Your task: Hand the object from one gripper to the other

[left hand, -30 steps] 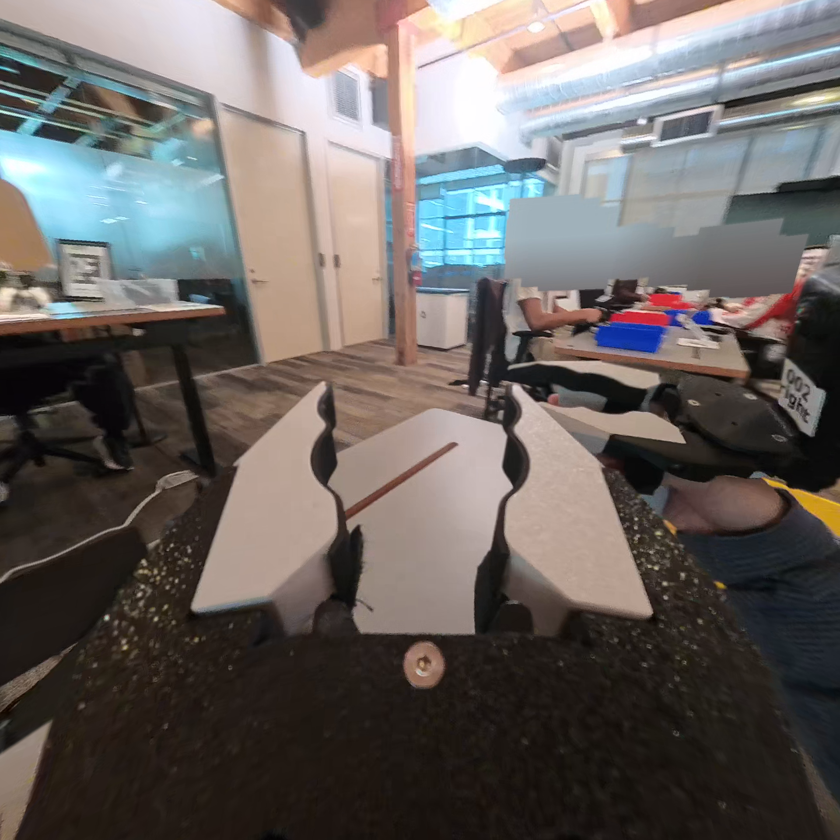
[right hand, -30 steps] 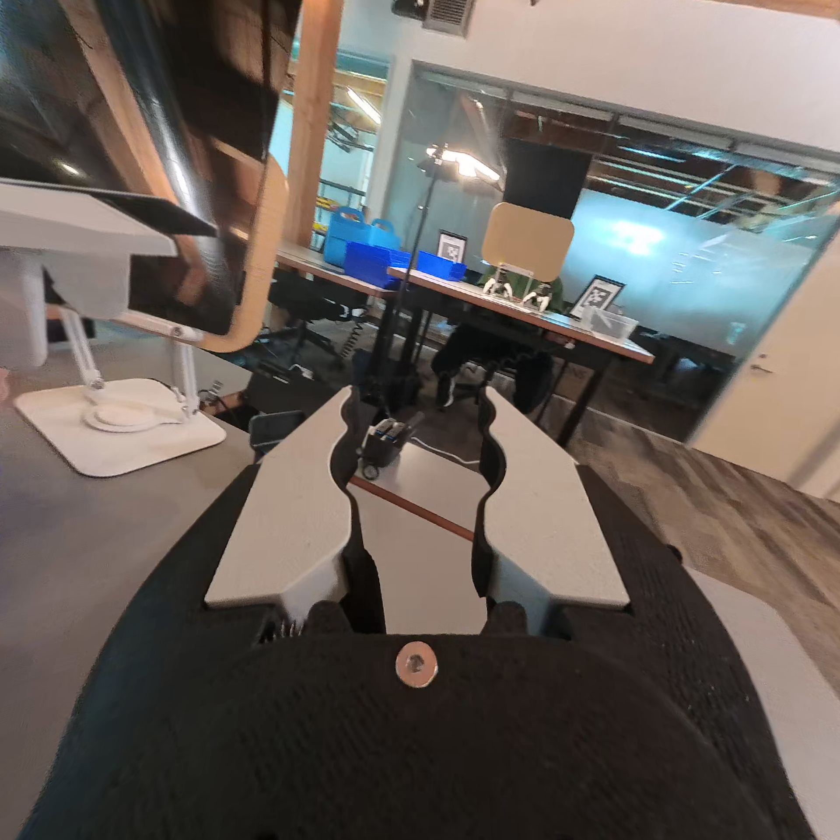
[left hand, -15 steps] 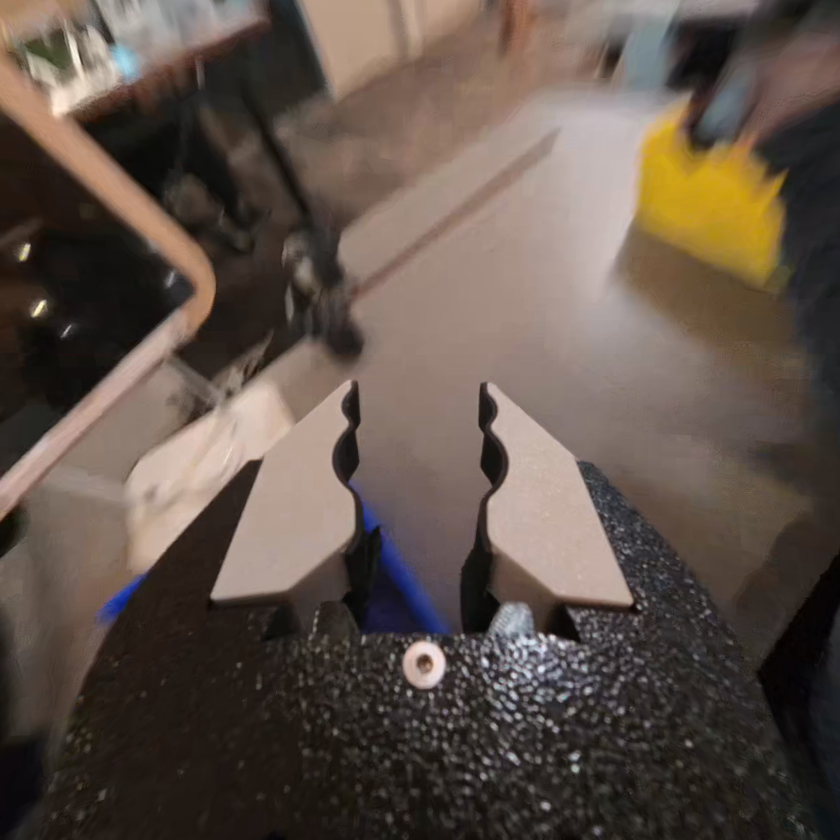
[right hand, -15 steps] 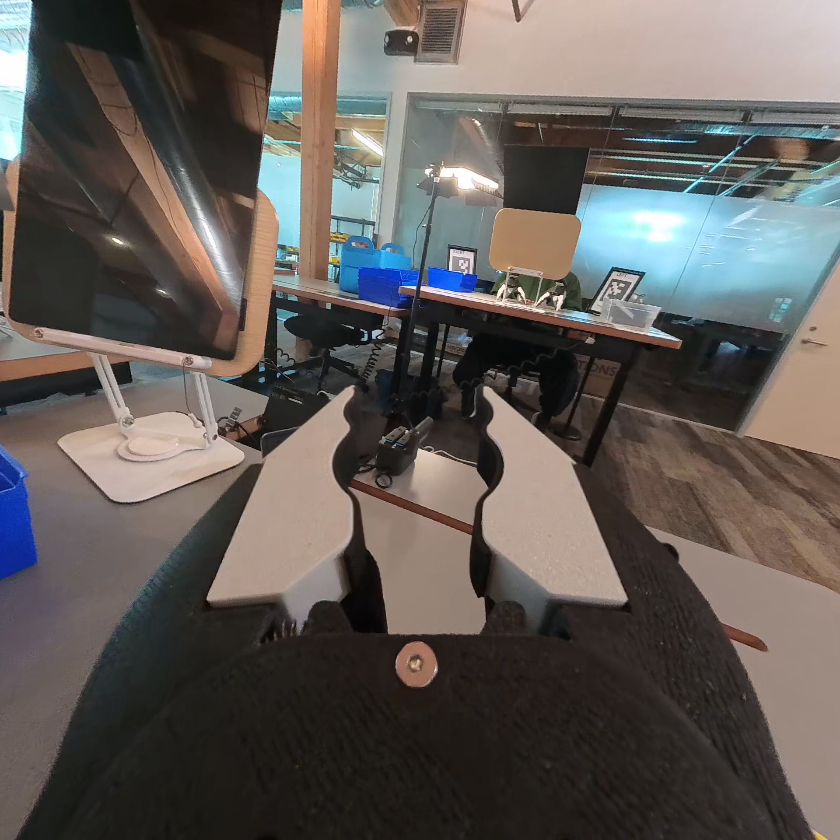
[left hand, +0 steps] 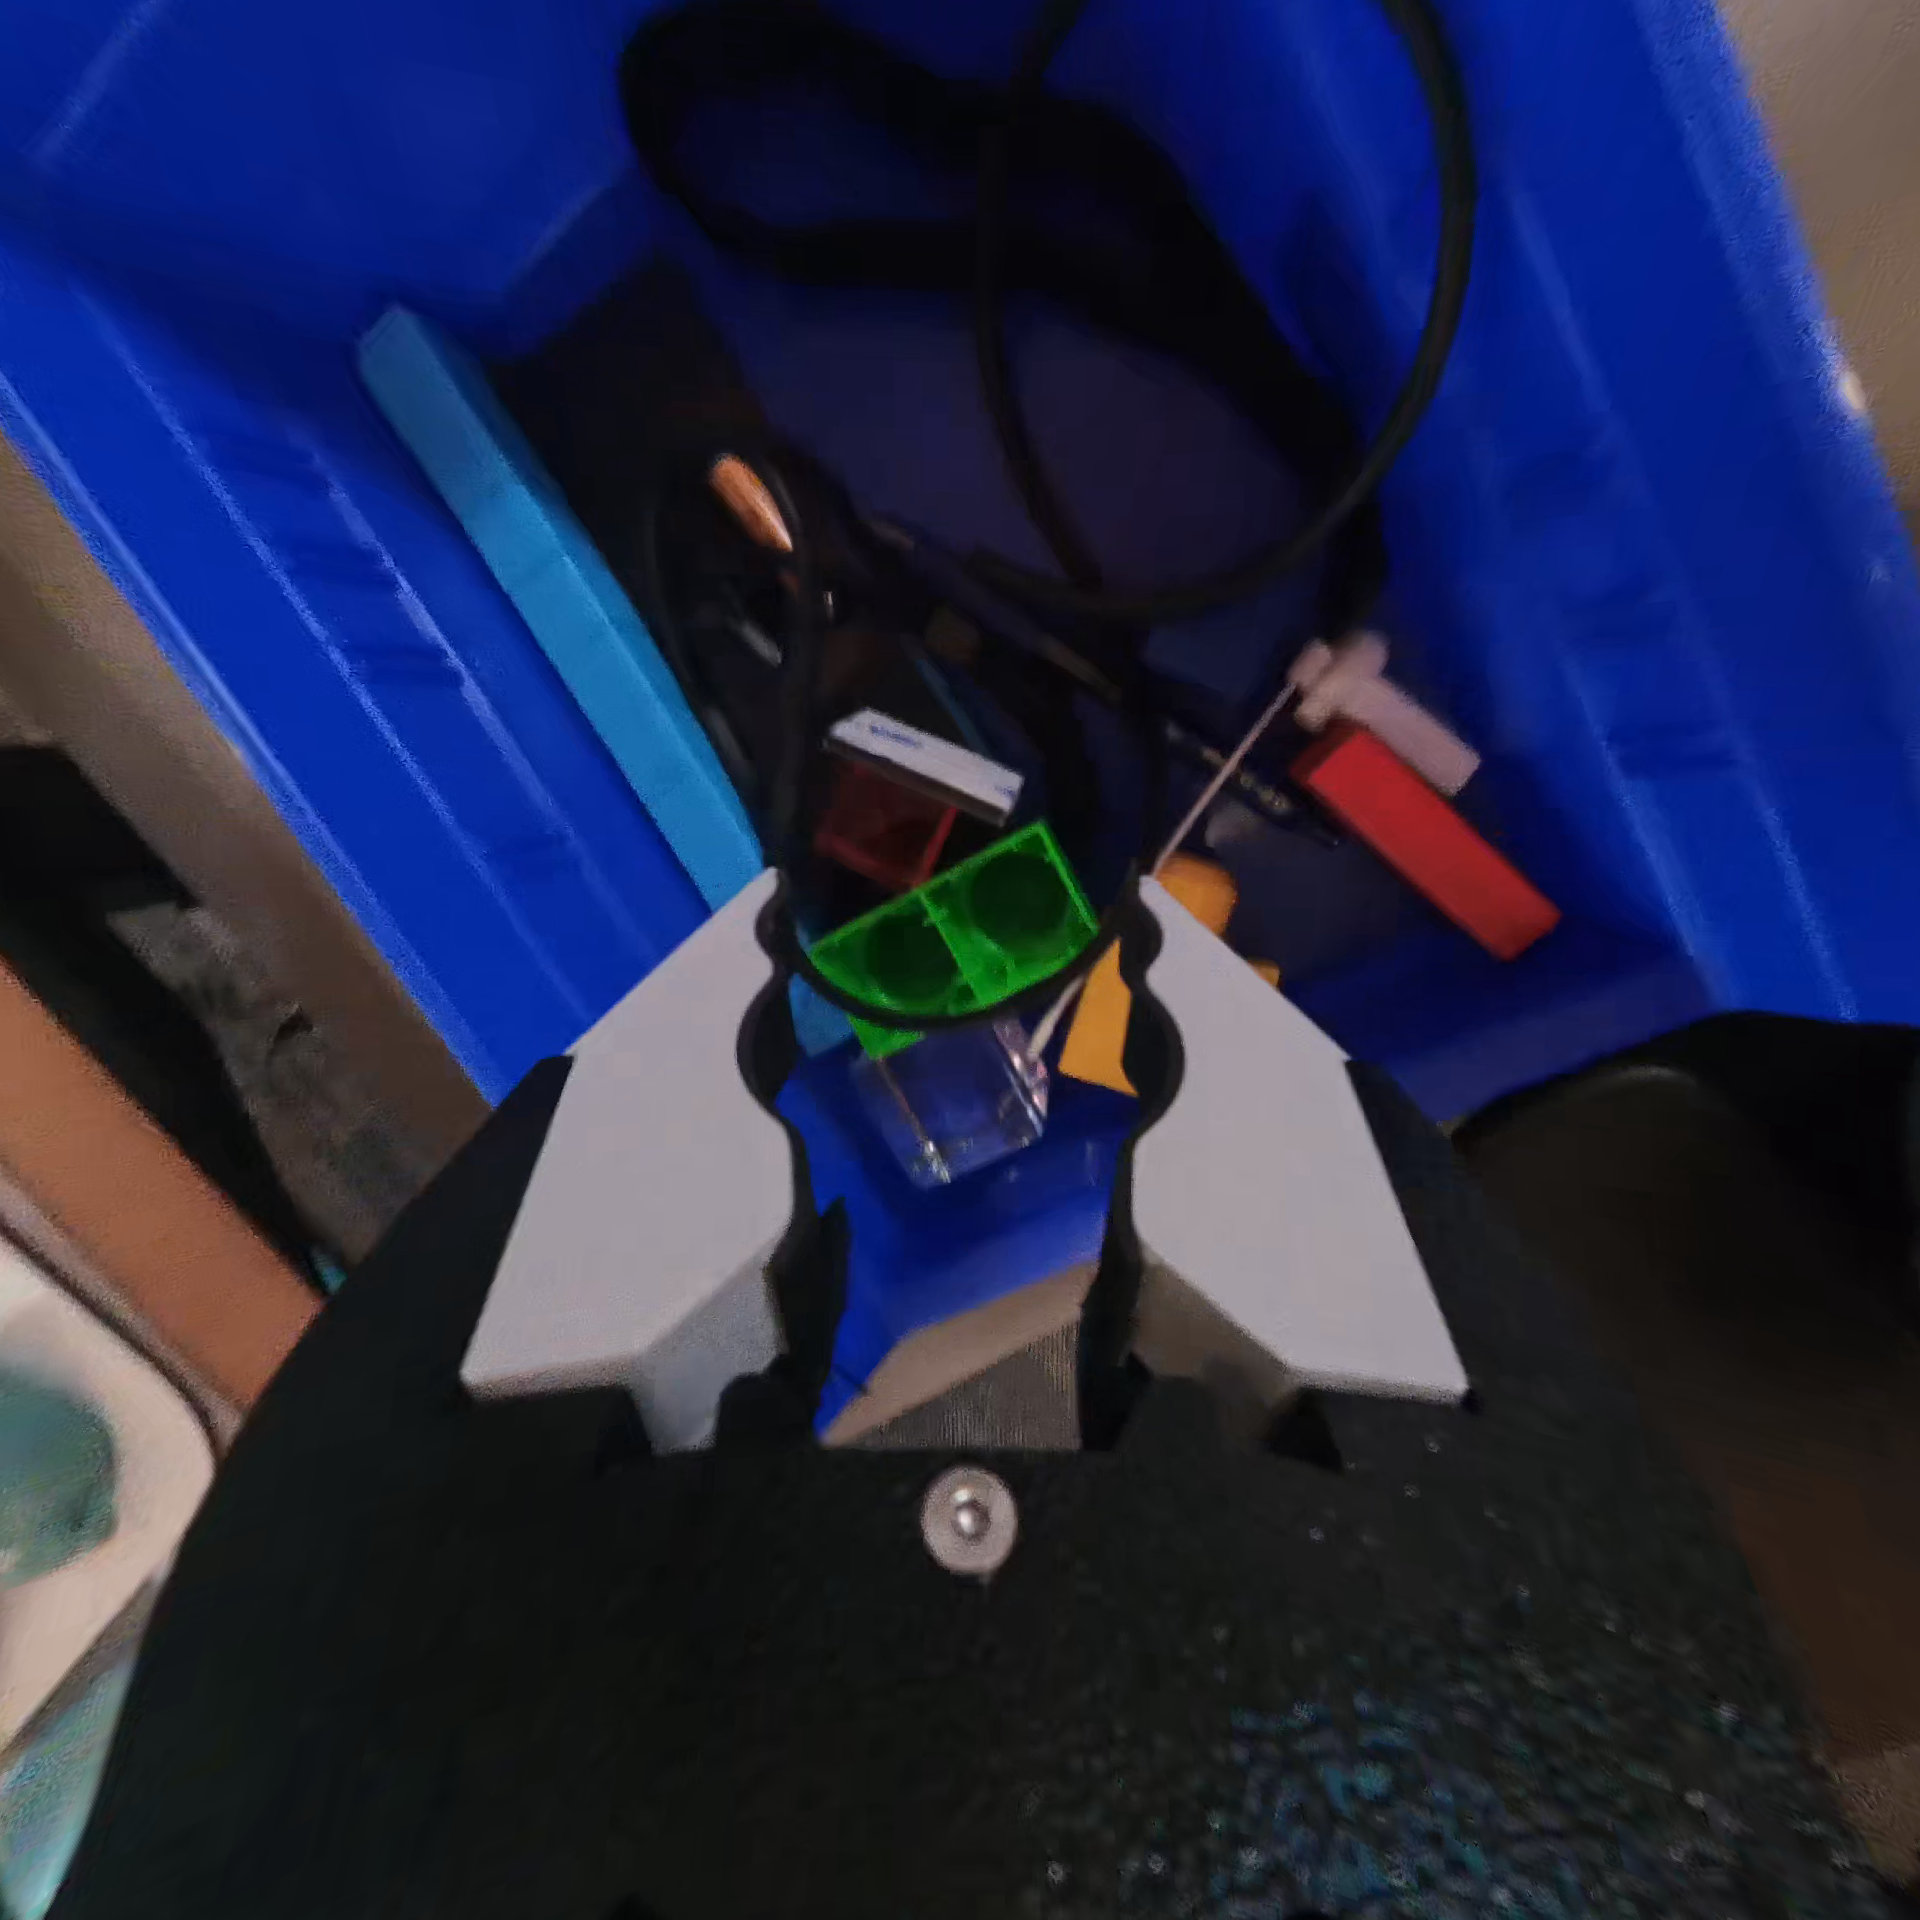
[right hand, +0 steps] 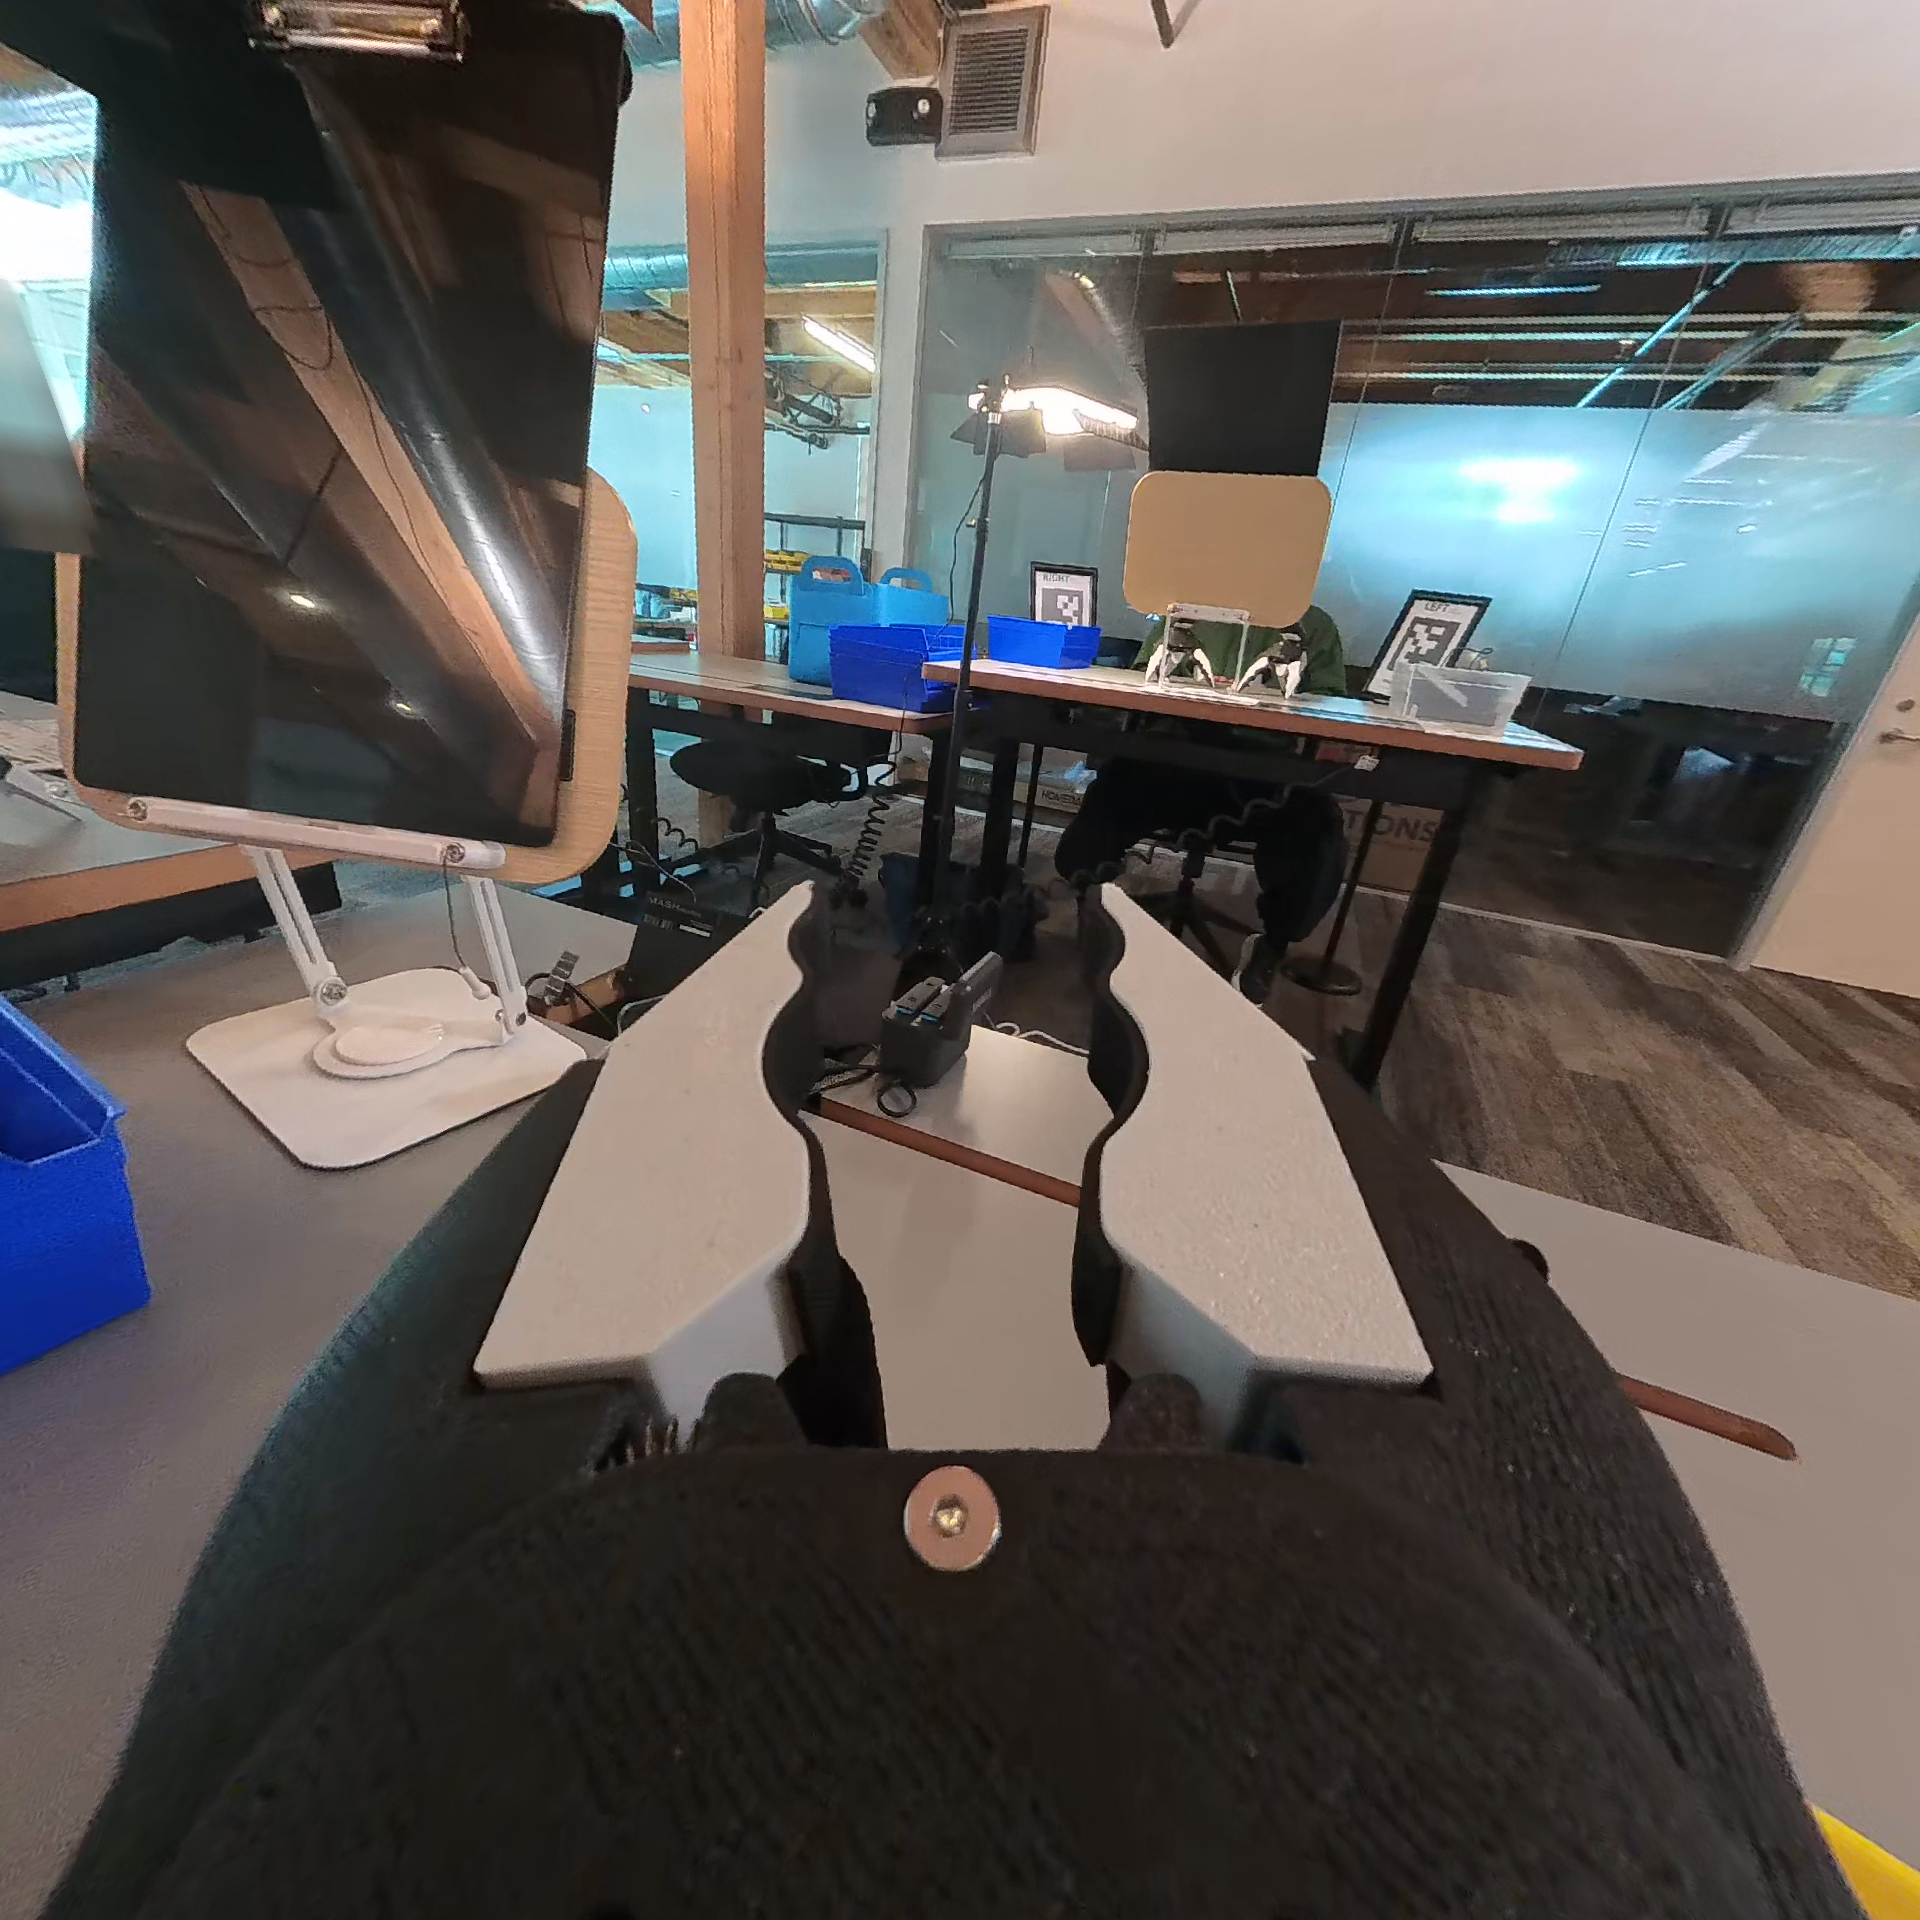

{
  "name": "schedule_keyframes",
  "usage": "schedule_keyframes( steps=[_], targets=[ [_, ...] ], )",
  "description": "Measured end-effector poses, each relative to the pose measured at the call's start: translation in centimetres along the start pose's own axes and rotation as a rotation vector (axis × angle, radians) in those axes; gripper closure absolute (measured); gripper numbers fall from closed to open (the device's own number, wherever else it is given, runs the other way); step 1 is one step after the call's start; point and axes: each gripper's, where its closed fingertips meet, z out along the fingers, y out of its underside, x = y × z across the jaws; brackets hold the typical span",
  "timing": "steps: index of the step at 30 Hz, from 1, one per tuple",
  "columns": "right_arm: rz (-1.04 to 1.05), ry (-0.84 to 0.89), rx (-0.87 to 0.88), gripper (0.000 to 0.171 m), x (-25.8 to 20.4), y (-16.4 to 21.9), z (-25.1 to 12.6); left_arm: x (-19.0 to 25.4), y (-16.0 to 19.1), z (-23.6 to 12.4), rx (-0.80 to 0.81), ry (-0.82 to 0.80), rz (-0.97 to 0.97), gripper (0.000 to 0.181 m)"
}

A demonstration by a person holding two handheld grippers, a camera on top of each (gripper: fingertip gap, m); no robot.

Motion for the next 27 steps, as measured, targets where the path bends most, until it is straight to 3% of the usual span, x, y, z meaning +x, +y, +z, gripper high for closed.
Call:
schedule_keyframes(
  steps=[1,7,27],
  targets=[
    [0.004,0.001,0.002,0.124,0.1,0.0,-0.1,-0.1,-0.4,0.2,0.027,0.03,0.012,0.118],
    [0.017,0.015,-0.005,0.124,0.7,0.1,-0.4,-1.3,0.8,1.6,-0.077,0.084,0.157,0.13],
    [0.007,0.013,-0.053,0.124,0.5,1.3,0.2,-2.0,-0.1,4.6,-0.149,0.16,0.26,0.154]
  ],
)
